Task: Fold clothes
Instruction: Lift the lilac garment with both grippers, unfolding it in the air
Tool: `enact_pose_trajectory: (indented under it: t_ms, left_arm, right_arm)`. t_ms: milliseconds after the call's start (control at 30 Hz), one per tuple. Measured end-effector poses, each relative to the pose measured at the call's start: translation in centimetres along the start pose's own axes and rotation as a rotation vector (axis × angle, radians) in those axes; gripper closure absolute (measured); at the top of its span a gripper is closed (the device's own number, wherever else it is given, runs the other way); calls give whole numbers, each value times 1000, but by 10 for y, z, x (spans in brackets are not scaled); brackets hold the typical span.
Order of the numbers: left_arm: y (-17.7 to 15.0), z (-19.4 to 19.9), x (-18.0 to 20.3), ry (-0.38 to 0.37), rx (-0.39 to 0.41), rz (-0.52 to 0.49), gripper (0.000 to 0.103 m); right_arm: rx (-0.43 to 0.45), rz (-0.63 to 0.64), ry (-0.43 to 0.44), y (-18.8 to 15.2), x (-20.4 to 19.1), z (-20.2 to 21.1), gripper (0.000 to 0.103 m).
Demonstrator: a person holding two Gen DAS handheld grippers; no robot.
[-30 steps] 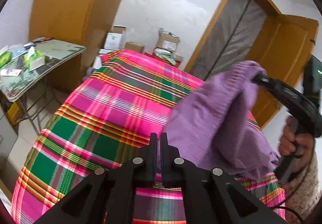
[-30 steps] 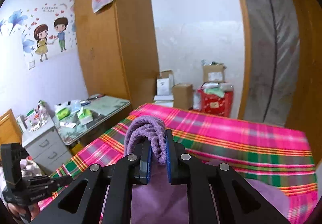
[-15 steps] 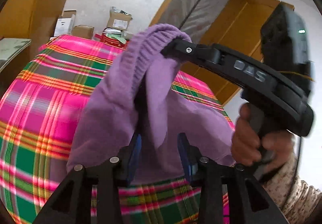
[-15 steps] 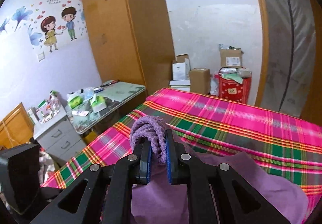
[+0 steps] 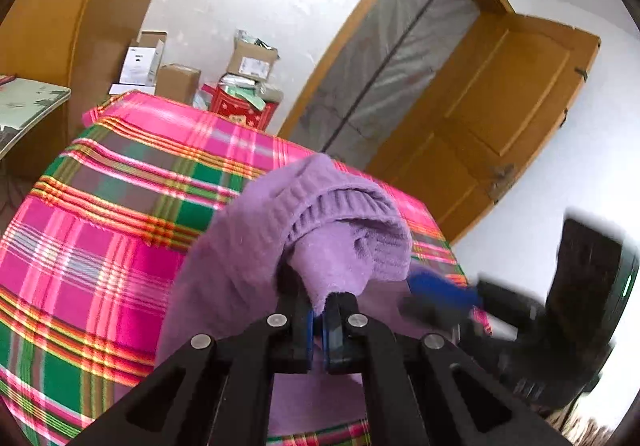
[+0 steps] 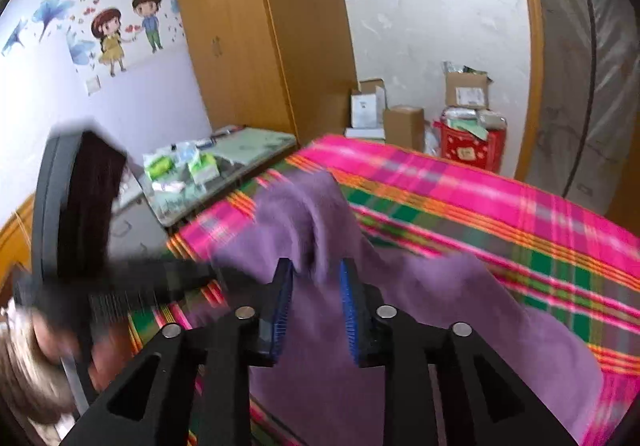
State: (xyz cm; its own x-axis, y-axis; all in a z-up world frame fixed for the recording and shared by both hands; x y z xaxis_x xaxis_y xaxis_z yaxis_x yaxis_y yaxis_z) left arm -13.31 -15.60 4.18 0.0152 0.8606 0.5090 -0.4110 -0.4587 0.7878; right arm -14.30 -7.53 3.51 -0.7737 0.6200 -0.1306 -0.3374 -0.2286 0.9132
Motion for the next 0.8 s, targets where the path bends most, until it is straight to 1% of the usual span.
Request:
enact_pose_trajectory:
  t_ms: [67,133,167,200,300,400,500,533,600,667,700,800]
  left_arm:
    - [9,-1,-3,2,17,15,101]
    - [18,-3,-4,7,34,28,101]
    - [21,-3,-4,11,40,31,101]
    - [26,-4,-4,14,48,26,101]
    - [32,-1,-1,17,67,20,101]
    - [41,-2,-3,26,84,21,101]
    - [47,-2,-5,47,99,16,101]
    - [49,-2,-7,54,104,12,101]
    - [54,-3,-10,66,110,14,101]
    - [58,-4,-13,71,115,18,101]
    - [59,-6,-13,69,112,17,101]
    - [59,-7,-8,67,114,3,101]
  right_arm:
    - [-22,28,-33,-15,7,12,70]
    - [-33,40,-55,-28,13,22,63]
    - [-36,40,-59,-34,15,28,56]
    - [-40,40,-63,-41,16,33,52]
    - [-45,66,-90,-56,20,43,49]
    - [-66,103,-147,-66,29,46,49]
    - [-54,162,-241,-68,41,49,50]
    - [-48,173,-276,-66,46,50,51]
    - [-25,161,-320,-58,56,54,79]
    - [-13,152,-376,-50,68,58,91]
    - [2,153,-389,-45,71,61,94]
    - [57,140,-438,-24,80,72,98]
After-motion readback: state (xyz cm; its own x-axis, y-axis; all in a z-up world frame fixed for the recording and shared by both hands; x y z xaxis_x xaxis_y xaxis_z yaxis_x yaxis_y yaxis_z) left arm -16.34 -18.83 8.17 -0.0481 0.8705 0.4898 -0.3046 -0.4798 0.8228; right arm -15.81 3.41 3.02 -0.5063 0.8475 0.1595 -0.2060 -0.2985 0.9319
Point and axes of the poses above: each gripper's, at about its wrist camera, not at the fingertips, and z roughly against the way its jaws point, x to its right, y to its top, the point moved 7 cm from there along -z, roughly the way its jaws point, and after that the axes turned 15 degrees about x, right-handed, at the moved point
